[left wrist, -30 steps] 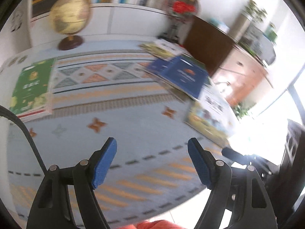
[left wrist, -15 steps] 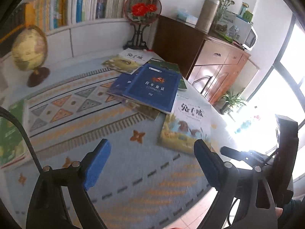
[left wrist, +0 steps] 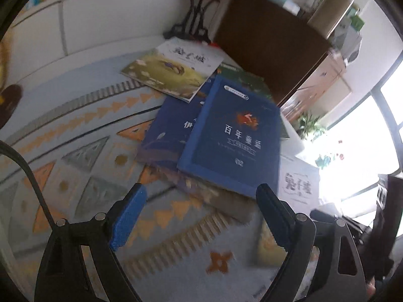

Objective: Organize books

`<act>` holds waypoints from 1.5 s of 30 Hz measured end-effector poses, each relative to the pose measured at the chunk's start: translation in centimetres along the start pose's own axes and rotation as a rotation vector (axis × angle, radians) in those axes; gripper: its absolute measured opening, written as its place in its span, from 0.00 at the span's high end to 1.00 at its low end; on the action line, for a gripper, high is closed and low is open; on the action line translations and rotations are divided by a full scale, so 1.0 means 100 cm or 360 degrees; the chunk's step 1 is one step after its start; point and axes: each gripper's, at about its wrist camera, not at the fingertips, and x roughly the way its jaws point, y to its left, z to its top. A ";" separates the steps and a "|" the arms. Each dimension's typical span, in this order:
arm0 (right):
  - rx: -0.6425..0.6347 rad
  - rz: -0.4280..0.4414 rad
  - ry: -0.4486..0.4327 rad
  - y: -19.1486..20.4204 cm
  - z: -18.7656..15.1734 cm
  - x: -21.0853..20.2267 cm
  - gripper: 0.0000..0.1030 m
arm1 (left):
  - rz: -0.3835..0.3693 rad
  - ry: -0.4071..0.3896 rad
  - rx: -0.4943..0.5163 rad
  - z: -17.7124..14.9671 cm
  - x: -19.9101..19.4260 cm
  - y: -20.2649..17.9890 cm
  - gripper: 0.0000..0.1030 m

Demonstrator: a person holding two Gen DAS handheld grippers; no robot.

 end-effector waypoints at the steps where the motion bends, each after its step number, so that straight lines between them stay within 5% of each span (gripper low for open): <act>1: 0.0013 0.0008 0.0020 -0.001 0.002 0.004 0.40 | -0.0010 0.0008 0.0020 0.007 0.009 -0.001 0.15; 17: 0.0036 -0.0039 -0.0016 -0.013 0.068 0.056 0.40 | 0.0056 0.0124 0.0074 0.052 0.101 -0.002 0.15; 28: -0.0072 0.0022 -0.0132 -0.012 0.087 0.076 0.43 | 0.0060 0.0103 0.0259 0.043 0.105 -0.026 0.16; 31: -0.0113 0.0013 -0.0144 -0.008 0.087 0.078 0.51 | -0.0033 0.0099 0.0237 0.038 0.100 -0.028 0.16; 40: -0.0074 0.0091 -0.0078 -0.025 0.080 0.069 0.45 | -0.0385 0.0166 -0.0045 0.001 0.071 -0.021 0.16; 45: -0.0100 0.0140 -0.0097 -0.037 0.068 0.065 0.40 | -0.0722 0.0239 -0.0363 -0.019 0.066 -0.004 0.16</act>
